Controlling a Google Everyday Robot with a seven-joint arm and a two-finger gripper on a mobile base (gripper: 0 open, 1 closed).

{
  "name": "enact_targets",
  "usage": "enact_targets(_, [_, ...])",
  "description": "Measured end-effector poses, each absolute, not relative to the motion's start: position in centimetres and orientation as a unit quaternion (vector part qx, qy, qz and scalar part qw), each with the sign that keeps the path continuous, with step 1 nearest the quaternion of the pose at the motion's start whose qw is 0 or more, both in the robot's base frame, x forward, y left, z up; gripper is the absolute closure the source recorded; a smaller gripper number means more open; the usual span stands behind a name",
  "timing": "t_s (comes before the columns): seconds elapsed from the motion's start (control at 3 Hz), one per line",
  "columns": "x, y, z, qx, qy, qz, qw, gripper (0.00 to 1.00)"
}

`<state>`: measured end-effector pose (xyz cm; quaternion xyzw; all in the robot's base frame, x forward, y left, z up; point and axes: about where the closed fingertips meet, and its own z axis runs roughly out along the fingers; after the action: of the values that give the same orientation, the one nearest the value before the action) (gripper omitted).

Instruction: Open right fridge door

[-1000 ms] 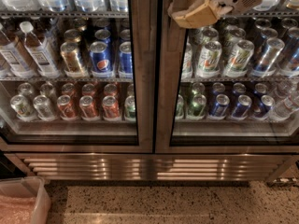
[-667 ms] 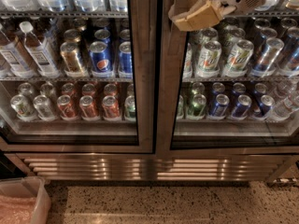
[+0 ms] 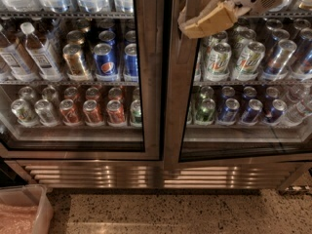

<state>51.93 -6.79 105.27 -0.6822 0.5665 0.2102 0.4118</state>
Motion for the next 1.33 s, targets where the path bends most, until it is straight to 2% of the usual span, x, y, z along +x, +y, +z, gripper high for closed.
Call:
enact_targets(1.0, [48.7,-7.3,105.7,-0.664,0.576,0.201,0.433,1.00])
enact_targets(1.33, [47.1,-6.7,106.5,-0.663,0.567,0.195,0.449,0.66])
